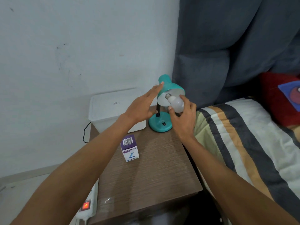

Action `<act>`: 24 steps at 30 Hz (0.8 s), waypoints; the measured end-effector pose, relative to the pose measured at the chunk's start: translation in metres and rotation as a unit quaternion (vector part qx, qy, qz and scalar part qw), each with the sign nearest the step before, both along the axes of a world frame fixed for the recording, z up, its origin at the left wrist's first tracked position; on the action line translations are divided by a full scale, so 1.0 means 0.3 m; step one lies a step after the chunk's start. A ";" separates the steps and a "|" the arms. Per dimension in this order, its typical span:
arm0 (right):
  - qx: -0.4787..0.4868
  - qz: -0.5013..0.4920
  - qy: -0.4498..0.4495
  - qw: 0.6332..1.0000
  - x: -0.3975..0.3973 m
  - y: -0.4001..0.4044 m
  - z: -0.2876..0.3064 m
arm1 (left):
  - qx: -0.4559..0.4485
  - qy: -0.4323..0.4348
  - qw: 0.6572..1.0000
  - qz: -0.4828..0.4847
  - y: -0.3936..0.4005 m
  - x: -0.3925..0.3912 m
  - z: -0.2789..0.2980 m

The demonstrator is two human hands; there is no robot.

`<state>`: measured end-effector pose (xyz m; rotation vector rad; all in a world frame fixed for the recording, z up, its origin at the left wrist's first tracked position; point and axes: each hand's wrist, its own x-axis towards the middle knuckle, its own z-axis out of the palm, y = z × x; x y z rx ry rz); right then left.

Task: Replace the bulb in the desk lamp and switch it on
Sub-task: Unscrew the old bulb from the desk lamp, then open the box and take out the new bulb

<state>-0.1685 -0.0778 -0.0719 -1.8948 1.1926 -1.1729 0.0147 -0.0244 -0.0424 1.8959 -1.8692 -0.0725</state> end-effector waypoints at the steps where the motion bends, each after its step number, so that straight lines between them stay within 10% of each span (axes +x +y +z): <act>1: -0.004 -0.003 0.010 1.000 -0.009 0.010 -0.004 | 0.000 0.013 1.000 0.015 0.026 -0.002 -0.001; 24: 0.054 0.062 0.189 0.979 0.059 0.282 -0.268 | -0.059 0.220 0.949 0.217 0.583 -0.008 -0.489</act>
